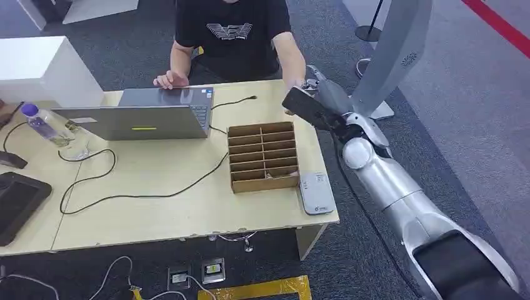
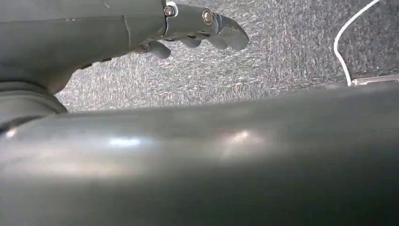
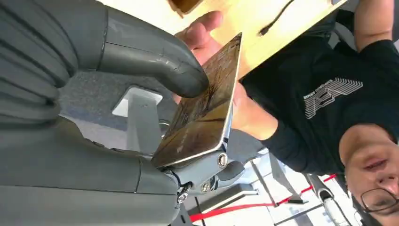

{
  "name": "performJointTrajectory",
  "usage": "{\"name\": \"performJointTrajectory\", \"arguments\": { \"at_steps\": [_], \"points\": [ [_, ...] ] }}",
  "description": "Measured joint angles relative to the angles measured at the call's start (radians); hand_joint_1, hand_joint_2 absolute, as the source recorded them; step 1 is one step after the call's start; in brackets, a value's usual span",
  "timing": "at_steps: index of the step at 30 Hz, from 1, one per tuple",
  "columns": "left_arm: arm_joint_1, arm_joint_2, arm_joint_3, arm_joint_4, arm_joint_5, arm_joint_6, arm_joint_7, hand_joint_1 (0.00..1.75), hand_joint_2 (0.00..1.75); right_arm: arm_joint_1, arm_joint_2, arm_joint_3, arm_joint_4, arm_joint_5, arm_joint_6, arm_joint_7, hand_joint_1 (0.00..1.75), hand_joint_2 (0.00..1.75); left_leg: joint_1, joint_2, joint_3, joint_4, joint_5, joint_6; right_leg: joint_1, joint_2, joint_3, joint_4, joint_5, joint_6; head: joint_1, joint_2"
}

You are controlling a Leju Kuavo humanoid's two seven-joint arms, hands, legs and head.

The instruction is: Pass the card to the sensor for recognition and then transmit it.

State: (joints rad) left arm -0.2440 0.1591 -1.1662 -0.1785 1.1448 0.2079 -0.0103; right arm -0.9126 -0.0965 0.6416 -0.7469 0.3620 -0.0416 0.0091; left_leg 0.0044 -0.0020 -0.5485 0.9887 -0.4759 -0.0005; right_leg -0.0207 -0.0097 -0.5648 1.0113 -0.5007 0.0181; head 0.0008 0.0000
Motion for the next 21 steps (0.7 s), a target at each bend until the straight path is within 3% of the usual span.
{"name": "performJointTrajectory", "arguments": {
  "at_steps": [7,16,17,18,19,21],
  "points": [
    [-0.011,0.0,-0.009,0.0,-0.006,-0.007,0.011,0.0,0.0,-0.031,0.064,0.01,0.103,0.015,-0.018,-0.003,1.75,1.75,0.0,0.0,0.0,0.0,0.0,0.0,0.0,0.0,0.0,0.0,0.0,0.0,0.0,0.0],
    [-0.013,0.0,-0.012,0.0,-0.007,-0.008,0.011,0.0,0.0,-0.044,0.087,0.016,0.177,0.018,-0.022,-0.003,1.75,1.75,0.0,0.0,-0.001,0.0,0.0,0.0,0.0,0.0,-0.001,0.0,0.0,0.0,0.0,0.0],
    [-0.013,0.0,-0.012,0.0,-0.008,-0.009,0.012,0.0,0.0,-0.047,0.088,0.017,0.184,0.018,-0.023,-0.002,1.57,1.75,0.0,0.0,-0.001,0.0,0.0,0.0,0.0,0.0,-0.001,0.0,0.0,0.0,0.0,0.0],
    [-0.013,0.0,-0.013,0.0,-0.011,-0.01,0.013,0.0,0.0,-0.048,0.09,0.017,0.19,0.019,-0.026,0.0,0.14,1.75,0.0,0.0,-0.001,0.0,0.0,0.0,0.0,0.0,-0.001,0.0,0.0,0.0,0.0,0.0],
    [-0.013,0.0,-0.013,0.0,-0.012,-0.011,0.014,0.0,0.0,-0.048,0.09,0.018,0.196,0.021,-0.033,0.002,0.0,1.75,0.0,0.0,-0.001,0.0,0.0,0.0,0.0,0.0,-0.001,0.0,0.0,0.0,0.0,0.0],
    [-0.013,0.0,-0.014,0.0,-0.015,-0.017,0.016,0.0,0.0,-0.047,0.09,0.02,0.204,0.024,-0.046,0.007,0.0,1.75,0.0,0.0,-0.001,0.0,0.0,0.0,0.0,0.0,-0.002,0.0,0.0,0.0,0.0,0.0]
  ]
}}
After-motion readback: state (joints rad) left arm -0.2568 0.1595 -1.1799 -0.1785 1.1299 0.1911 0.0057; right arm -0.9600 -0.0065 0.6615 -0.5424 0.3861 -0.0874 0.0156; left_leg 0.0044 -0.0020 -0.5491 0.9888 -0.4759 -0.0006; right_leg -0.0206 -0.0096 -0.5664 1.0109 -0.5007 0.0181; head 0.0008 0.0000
